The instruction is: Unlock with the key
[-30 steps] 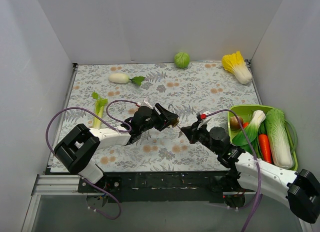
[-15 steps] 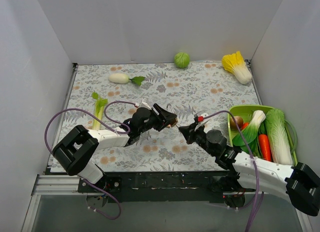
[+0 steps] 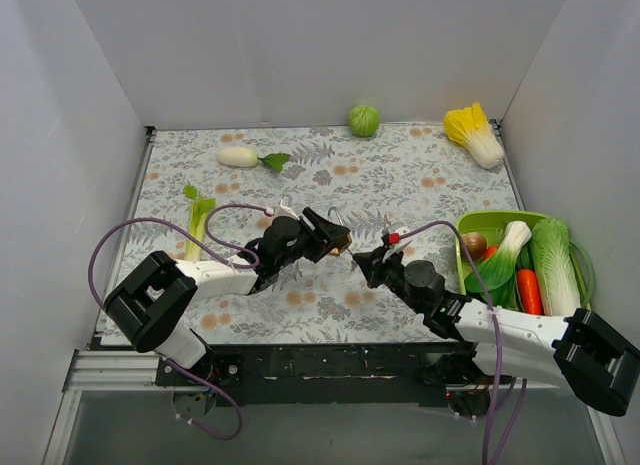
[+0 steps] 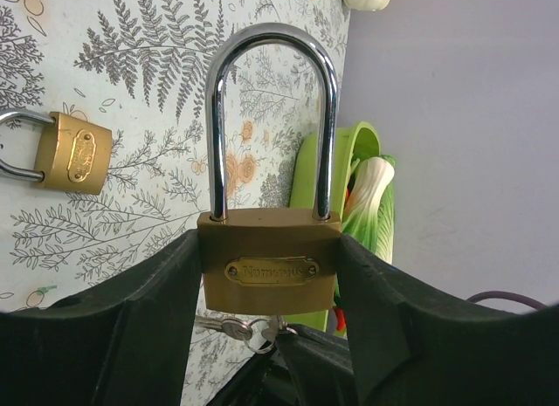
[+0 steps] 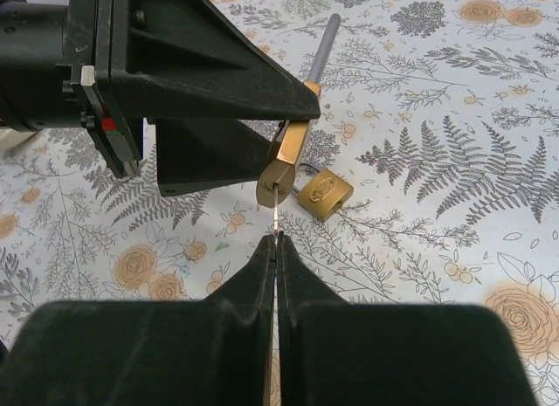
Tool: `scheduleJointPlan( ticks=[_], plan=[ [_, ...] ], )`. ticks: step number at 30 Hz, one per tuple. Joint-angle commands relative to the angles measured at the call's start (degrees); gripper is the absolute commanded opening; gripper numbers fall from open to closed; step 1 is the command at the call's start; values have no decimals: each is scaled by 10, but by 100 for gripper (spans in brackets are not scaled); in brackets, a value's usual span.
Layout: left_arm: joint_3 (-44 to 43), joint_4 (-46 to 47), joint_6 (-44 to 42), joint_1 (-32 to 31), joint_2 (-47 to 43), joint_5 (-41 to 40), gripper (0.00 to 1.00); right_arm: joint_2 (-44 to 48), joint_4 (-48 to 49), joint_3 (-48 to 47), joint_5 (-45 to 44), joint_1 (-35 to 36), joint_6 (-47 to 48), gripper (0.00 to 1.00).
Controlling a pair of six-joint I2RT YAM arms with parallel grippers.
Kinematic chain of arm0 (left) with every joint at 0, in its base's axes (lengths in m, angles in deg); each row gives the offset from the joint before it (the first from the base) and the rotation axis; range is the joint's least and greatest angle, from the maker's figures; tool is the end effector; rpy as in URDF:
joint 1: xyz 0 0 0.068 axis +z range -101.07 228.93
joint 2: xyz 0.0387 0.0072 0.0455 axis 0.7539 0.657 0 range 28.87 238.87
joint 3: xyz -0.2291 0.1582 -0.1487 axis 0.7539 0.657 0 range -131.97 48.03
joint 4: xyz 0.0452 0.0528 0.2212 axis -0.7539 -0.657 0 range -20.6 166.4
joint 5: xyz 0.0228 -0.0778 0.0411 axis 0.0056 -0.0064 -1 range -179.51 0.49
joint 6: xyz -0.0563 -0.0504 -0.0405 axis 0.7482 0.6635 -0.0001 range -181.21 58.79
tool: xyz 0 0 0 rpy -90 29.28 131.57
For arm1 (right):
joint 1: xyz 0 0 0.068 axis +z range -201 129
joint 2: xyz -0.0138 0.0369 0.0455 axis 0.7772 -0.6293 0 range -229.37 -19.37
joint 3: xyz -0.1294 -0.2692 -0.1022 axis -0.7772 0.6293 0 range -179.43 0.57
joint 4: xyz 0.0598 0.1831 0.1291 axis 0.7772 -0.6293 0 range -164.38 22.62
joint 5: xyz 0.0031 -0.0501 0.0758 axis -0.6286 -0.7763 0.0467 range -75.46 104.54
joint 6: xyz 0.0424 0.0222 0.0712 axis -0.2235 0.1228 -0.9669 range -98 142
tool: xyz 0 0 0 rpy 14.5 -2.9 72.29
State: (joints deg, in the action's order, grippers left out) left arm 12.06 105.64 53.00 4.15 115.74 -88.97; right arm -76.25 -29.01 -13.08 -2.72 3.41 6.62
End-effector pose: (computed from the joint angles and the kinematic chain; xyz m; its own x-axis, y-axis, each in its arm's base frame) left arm 0.2289 -0.2281 0.2383 -0.5406 -0.7485 0.3842 -0.5305 -0.0512 -0.8462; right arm 0.1310 0.1444 0.2568 -0.2078 0.1447 -0.9674 -0.5698 0.7859 0.2400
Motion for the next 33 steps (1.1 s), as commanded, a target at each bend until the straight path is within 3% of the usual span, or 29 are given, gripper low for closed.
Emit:
scheduleJointPlan(
  ticks=[1, 33],
  plan=[
    [-3, 68, 228, -12, -42, 24, 0, -15, 77, -5, -18, 3, -16, 1],
    [26, 115, 250, -47, -43, 17, 0, -53, 138, -29, -64, -6, -37, 1]
  ],
)
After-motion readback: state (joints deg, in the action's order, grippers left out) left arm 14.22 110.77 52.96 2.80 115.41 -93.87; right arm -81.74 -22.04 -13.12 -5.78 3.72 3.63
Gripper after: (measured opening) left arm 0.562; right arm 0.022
